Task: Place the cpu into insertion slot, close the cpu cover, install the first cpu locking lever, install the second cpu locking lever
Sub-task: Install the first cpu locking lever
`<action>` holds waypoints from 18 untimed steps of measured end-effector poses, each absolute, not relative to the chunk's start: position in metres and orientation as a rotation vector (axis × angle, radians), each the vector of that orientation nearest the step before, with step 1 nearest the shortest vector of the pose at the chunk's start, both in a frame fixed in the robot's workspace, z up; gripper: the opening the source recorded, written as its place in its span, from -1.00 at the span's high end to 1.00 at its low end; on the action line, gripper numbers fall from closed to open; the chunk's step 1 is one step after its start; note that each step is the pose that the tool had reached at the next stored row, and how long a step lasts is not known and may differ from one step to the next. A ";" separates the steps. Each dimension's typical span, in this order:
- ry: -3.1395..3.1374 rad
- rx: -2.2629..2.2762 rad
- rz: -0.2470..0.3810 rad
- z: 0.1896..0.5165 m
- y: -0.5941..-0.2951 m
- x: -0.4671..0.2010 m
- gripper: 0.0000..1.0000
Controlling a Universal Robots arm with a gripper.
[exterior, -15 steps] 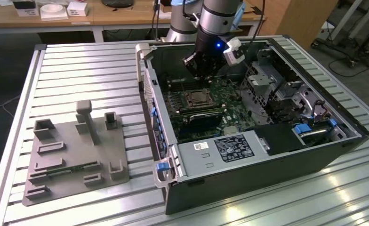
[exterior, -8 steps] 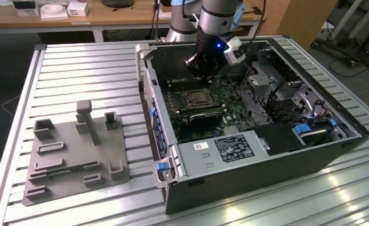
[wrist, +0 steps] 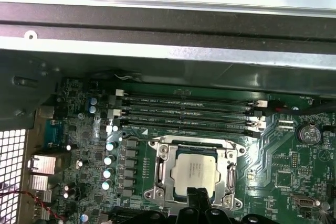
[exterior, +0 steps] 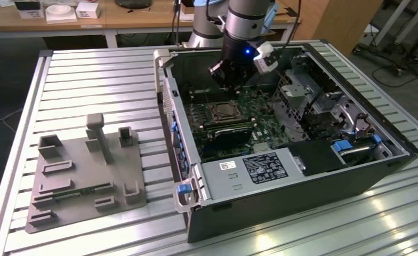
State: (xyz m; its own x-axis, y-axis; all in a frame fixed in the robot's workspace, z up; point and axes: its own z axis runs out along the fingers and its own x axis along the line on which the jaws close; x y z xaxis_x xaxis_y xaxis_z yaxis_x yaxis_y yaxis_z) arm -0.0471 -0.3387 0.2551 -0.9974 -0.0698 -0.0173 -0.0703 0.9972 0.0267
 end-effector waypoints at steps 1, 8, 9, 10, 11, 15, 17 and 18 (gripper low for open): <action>3.123 -0.110 0.043 0.255 -0.339 -0.048 0.79; 3.123 -0.110 0.043 0.255 -0.339 -0.058 0.79; 3.123 -0.110 0.043 0.255 -0.339 -0.059 0.79; 3.123 -0.110 0.043 0.255 -0.339 -0.061 0.79; 3.123 -0.110 0.043 0.255 -0.339 -0.062 0.79; 3.123 -0.110 0.043 0.255 -0.339 -0.066 0.79; 3.123 -0.110 0.043 0.255 -0.339 -0.066 0.79; 3.123 -0.110 0.043 0.255 -0.339 -0.066 0.79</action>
State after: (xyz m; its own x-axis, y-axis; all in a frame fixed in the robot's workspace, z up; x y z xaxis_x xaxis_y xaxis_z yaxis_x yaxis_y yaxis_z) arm -0.0661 -0.3387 0.2550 -0.9974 -0.0701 -0.0173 -0.0705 0.9972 0.0267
